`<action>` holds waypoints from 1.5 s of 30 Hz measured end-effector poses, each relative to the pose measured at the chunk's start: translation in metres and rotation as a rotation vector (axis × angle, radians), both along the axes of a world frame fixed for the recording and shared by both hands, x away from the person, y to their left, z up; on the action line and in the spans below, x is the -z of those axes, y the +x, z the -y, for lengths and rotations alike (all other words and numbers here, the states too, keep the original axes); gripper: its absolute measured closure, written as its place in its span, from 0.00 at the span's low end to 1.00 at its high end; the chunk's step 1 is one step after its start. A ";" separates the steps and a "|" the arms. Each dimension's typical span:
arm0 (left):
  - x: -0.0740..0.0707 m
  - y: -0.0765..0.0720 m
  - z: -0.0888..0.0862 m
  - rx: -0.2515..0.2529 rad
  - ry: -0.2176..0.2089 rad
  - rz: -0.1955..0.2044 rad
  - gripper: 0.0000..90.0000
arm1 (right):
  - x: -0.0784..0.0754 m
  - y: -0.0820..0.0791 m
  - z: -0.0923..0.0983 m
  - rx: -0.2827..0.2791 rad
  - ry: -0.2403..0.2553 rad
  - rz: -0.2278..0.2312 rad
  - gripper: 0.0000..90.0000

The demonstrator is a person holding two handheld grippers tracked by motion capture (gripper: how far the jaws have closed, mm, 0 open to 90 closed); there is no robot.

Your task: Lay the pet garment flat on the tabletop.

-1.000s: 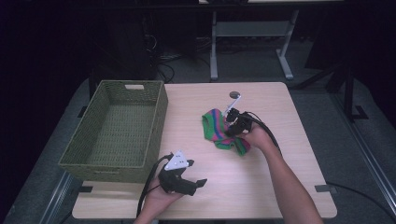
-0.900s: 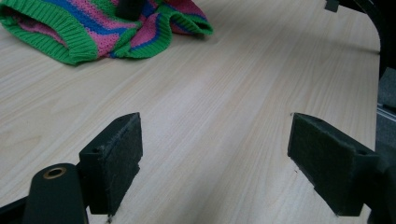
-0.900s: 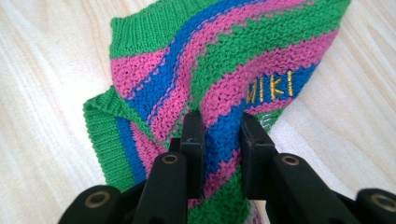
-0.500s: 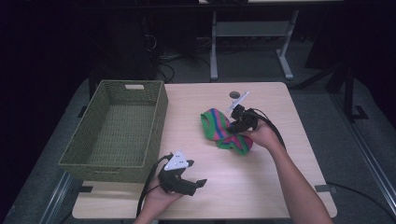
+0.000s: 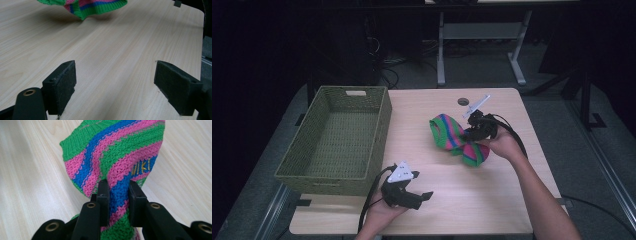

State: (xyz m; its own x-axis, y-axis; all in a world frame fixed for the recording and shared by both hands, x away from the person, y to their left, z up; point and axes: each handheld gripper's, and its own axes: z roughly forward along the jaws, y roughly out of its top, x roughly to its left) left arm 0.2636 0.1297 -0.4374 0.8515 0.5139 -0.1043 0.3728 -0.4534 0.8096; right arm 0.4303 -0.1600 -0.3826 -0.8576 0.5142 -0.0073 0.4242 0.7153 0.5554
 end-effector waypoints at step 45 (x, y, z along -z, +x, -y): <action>-0.002 0.001 -0.005 -0.009 -0.010 0.006 0.19 | -0.026 -0.082 0.006 -0.120 0.041 0.019 0.82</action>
